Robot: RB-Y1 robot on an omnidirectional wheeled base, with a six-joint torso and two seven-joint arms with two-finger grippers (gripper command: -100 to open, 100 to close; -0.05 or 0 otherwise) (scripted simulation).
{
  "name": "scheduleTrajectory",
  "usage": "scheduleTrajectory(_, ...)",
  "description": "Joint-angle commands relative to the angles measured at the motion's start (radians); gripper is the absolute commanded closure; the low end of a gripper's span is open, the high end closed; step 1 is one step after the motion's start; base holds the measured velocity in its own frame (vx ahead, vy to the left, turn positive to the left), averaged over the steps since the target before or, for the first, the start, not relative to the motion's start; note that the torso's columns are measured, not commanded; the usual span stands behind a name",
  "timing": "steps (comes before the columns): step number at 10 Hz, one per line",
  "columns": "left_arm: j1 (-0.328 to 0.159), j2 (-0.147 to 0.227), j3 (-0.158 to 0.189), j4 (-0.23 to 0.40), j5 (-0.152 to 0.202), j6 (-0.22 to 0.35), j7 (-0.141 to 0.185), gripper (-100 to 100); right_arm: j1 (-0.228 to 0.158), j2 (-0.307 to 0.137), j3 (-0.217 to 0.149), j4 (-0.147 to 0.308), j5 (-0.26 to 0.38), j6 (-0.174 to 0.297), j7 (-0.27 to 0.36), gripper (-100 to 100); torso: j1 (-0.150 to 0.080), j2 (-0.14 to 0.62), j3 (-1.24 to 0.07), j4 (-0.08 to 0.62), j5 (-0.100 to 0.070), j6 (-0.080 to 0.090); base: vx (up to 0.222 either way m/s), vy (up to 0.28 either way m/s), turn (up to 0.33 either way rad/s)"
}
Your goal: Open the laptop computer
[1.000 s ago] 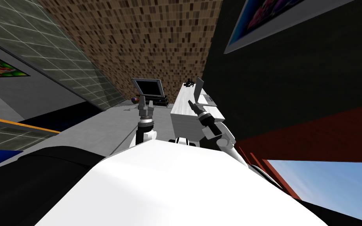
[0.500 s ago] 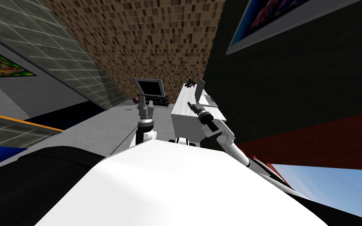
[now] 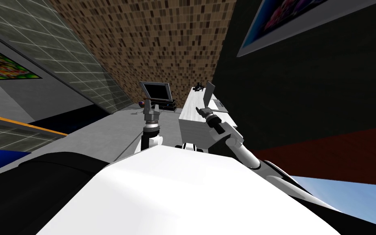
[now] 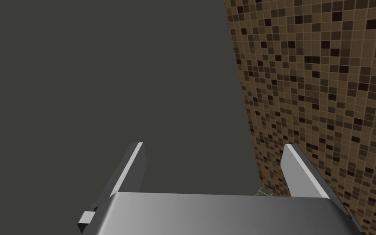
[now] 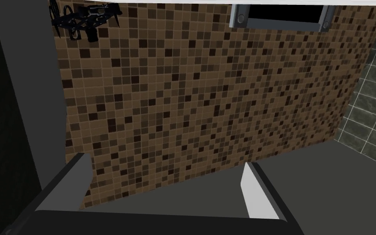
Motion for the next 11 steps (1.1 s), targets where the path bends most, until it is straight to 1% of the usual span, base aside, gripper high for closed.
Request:
scheduleTrajectory(1,0.0,0.0,0.0,0.0,0.0,0.0,0.0,0,-0.032,-0.028,0.014,0.01,0.008,0.06,0.044,-100,-0.001,0.0,-0.001,0.001,0.001,-0.001,0.025,0.01,0.022)
scheduleTrajectory(2,0.0,0.0,0.0,0.0,0.0,0.0,0.0,0,-0.061,-0.047,0.024,0.023,0.013,0.098,0.081,-100,0.0,0.0,0.0,0.0,0.0,0.0,0.028,0.021,0.011)
scheduleTrajectory(3,0.0,0.0,0.0,0.0,0.0,0.0,0.0,0,-0.061,-0.047,0.024,0.023,0.013,0.106,0.081,-100,0.0,0.0,-0.001,0.0,0.001,0.0,0.026,0.007,0.016)
scheduleTrajectory(4,0.0,0.0,0.0,0.0,0.0,0.0,0.0,0,-0.089,-0.066,0.034,0.036,0.018,0.146,0.118,-100,0.001,0.001,0.001,0.0,0.0,0.001,0.025,0.005,0.01)
scheduleTrajectory(5,0.0,0.0,0.0,0.0,0.0,0.0,0.0,0,-0.115,-0.084,0.043,0.048,0.023,0.173,0.147,-100,0.001,0.002,0.002,0.0,0.0,0.0,0.033,0.034,0.01)
scheduleTrajectory(6,0.0,0.0,0.0,0.0,0.0,0.0,0.0,0,-0.115,-0.084,0.043,0.048,0.023,0.191,0.153,-100,0.002,0.001,0.001,0.001,0.001,0.0,0.029,0.025,0.014)
scheduleTrajectory(7,0.0,0.0,0.0,0.0,0.0,0.0,0.0,0,-0.14,-0.102,0.051,0.059,0.028,0.23,0.186,-100,0.003,0.002,0.002,0.0,0.0,0.001,0.032,0.021,0.009)
scheduleTrajectory(8,0.0,0.0,0.0,0.0,0.0,0.0,0.0,0,-0.164,-0.12,0.059,0.07,0.033,0.256,0.216,-100,0.003,0.004,0.003,0.001,0.0,0.002,0.038,0.03,0.007)
scheduleTrajectory(9,0.0,0.0,0.0,0.0,0.0,0.0,0.0,0,-0.164,-0.12,0.059,0.07,0.033,0.268,0.218,-100,0.004,0.004,0.004,0.001,0.0,0.002,0.026,0.021,0.002)
scheduleTrajectory(11,0.0,0.0,0.0,0.0,0.0,0.0,0.0,0,-0.206,-0.156,0.072,0.089,0.041,0.33,0.275,-100,0.004,0.005,0.004,0.001,0.0,0.002,0.026,0.023,0.005)
